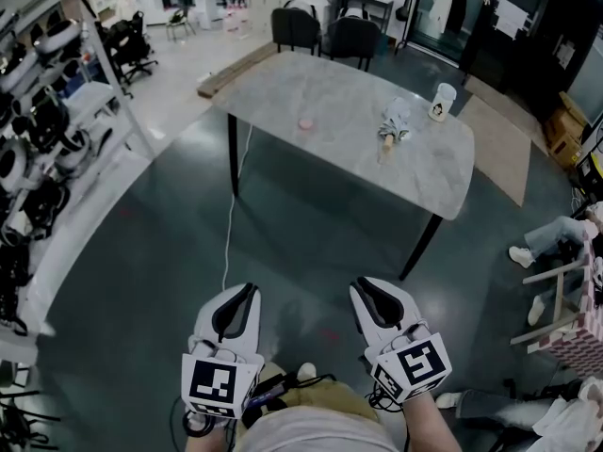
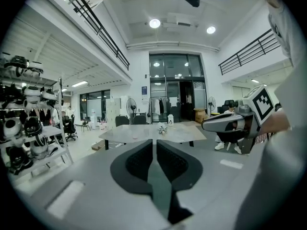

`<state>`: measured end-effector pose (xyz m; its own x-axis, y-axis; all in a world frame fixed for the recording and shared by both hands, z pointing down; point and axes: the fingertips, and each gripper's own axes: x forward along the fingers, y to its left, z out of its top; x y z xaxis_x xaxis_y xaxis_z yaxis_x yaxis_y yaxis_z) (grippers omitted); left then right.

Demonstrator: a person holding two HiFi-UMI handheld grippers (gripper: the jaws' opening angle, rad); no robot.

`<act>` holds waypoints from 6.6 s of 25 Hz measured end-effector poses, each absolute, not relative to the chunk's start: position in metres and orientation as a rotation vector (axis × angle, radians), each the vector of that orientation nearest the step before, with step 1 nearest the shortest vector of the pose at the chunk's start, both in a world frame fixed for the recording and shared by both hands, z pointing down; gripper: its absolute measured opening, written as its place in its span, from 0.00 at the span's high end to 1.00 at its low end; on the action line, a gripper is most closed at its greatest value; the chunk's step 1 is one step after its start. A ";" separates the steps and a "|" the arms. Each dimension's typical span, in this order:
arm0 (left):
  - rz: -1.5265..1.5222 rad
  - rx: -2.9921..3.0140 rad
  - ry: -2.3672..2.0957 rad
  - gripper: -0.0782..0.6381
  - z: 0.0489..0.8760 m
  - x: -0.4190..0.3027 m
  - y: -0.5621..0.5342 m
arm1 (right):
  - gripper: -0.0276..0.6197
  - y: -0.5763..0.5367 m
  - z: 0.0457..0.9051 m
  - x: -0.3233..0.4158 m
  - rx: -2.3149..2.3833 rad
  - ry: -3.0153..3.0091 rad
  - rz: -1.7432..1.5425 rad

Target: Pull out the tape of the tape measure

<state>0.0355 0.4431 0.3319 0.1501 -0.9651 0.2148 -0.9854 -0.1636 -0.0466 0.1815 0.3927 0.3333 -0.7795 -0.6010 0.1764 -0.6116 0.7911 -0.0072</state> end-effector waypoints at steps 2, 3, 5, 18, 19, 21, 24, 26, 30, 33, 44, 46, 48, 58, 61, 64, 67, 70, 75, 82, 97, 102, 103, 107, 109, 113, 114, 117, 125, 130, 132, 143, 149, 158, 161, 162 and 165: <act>0.304 2.321 -1.957 0.80 0.334 0.037 0.443 | 0.85 0.393 0.332 0.180 0.949 -2.822 0.098; 0.312 2.323 -1.952 0.77 0.335 0.038 0.442 | 0.82 0.393 0.333 0.179 0.947 -2.825 0.103; 0.317 2.325 -1.940 0.73 0.338 0.039 0.441 | 0.77 0.392 0.333 0.178 0.939 -2.835 0.111; 0.306 2.338 -1.924 0.69 0.336 0.046 0.432 | 0.75 0.384 0.337 0.190 0.973 -2.837 0.126; 0.303 2.336 -1.919 0.69 0.338 0.046 0.430 | 0.75 0.382 0.338 0.191 0.981 -2.834 0.128; 0.296 2.334 -1.904 0.69 0.340 0.046 0.423 | 0.75 0.378 0.339 0.194 0.996 -2.827 0.129; 0.277 2.333 -1.900 0.69 0.341 0.046 0.410 | 0.75 0.368 0.339 0.198 1.019 -2.810 0.126; 0.258 2.343 -1.897 0.69 0.340 0.045 0.398 | 0.75 0.359 0.340 0.199 1.037 -2.801 0.120; 0.251 2.370 -1.870 0.69 0.338 0.038 0.370 | 0.75 0.339 0.339 0.192 1.059 -2.796 0.124; 0.258 2.388 -1.845 0.69 0.340 0.029 0.346 | 0.75 0.321 0.340 0.182 1.073 -2.787 0.130; 0.287 2.432 -1.784 0.68 0.336 -0.016 0.252 | 0.75 0.236 0.333 0.143 1.166 -2.750 0.168; 0.298 2.445 -1.768 0.68 0.331 -0.022 0.235 | 0.75 0.222 0.331 0.135 1.177 -2.743 0.175; 0.308 2.454 -1.750 0.68 0.329 -0.029 0.221 | 0.75 0.208 0.330 0.126 1.186 -2.735 0.184; 0.340 2.517 -1.701 0.68 0.327 -0.077 0.142 | 0.75 0.133 0.329 0.074 1.209 -2.697 0.204; 0.346 2.522 -1.684 0.68 0.330 -0.091 0.121 | 0.75 0.112 0.330 0.059 1.218 -2.685 0.205; 0.343 2.544 -1.657 0.68 0.333 -0.102 0.102 | 0.75 0.094 0.335 0.046 1.229 -2.669 0.209; 0.344 2.564 -1.626 0.68 0.335 -0.109 0.088 | 0.75 0.081 0.338 0.036 1.238 -2.651 0.215; 0.350 2.568 -1.605 0.68 0.339 -0.114 0.078 | 0.75 0.071 0.342 0.030 1.236 -2.630 0.212; 0.354 2.554 -1.591 0.68 0.351 -0.126 0.070 | 0.75 0.060 0.351 0.014 1.216 -2.602 0.204; 0.351 2.534 -1.609 0.68 0.361 -0.134 0.057 | 0.75 0.041 0.363 0.005 1.187 -2.581 0.193; 0.364 2.511 -1.650 0.67 0.371 -0.136 0.003 | 0.75 -0.025 0.391 -0.008 1.071 -2.590 0.217; 0.353 2.510 -1.639 0.66 0.375 -0.126 -0.018 | 0.75 -0.048 0.391 -0.003 1.039 -2.594 0.217; 0.354 2.508 -1.634 0.66 0.377 -0.124 -0.024 | 0.75 -0.052 0.391 -0.002 1.032 -2.594 0.217; 0.389 2.514 -1.598 0.65 0.389 -0.110 -0.049 | 0.75 -0.074 0.395 0.010 1.018 -2.595 0.240; 0.426 2.523 -1.586 0.64 0.397 -0.104 -0.061 | 0.75 -0.083 0.399 0.015 1.011 -2.596 0.259; 0.495 2.571 -1.565 0.62 0.408 -0.089 -0.086 | 0.75 -0.103 0.409 0.025 0.980 -2.600 0.279; 0.492 2.578 -1.559 0.61 0.410 -0.085 -0.090 | 0.75 -0.107 0.410 0.028 0.971 -2.601 0.281; 0.480 2.571 -1.546 0.60 0.418 -0.082 -0.101 | 0.75 -0.115 0.414 0.032 0.932 -2.612 0.285; 0.700 2.592 -1.496 0.58 0.446 -0.075 -0.133 | 0.75 -0.132 0.424 0.042 0.842 -2.619 0.295; 0.834 2.610 -1.419 0.58 0.476 -0.078 -0.144 | 0.75 -0.136 0.426 0.048 0.853 -2.601 0.303; 0.886 2.625 -1.393 0.58 0.486 -0.081 -0.151 | 0.75 -0.136 0.426 0.049 0.867 -2.588 0.298; 1.192 2.729 -1.095 0.58 0.543 -0.090 -0.178 | 0.75 -0.148 0.437 0.035 0.976 -2.531 0.350; 1.236 2.755 -0.955 0.58 0.568 -0.082 -0.181 | 0.75 -0.151 0.447 0.029 1.021 -2.498 0.388; 1.255 2.776 -0.864 0.59 0.576 -0.066 -0.181 | 0.75 -0.155 0.455 0.034 1.069 -2.471 0.424; 1.234 2.775 -0.844 0.55 0.574 -0.062 -0.184 | 0.75 -0.155 0.459 0.037 1.073 -2.463 0.438; 1.230 2.781 -0.832 0.54 0.573 -0.059 -0.185 | 0.75 -0.155 0.460 0.038 1.072 -2.459 0.440; 1.229 2.809 -0.782 0.52 0.571 -0.047 -0.189 | 0.75 -0.155 0.463 0.039 1.076 -2.450 0.454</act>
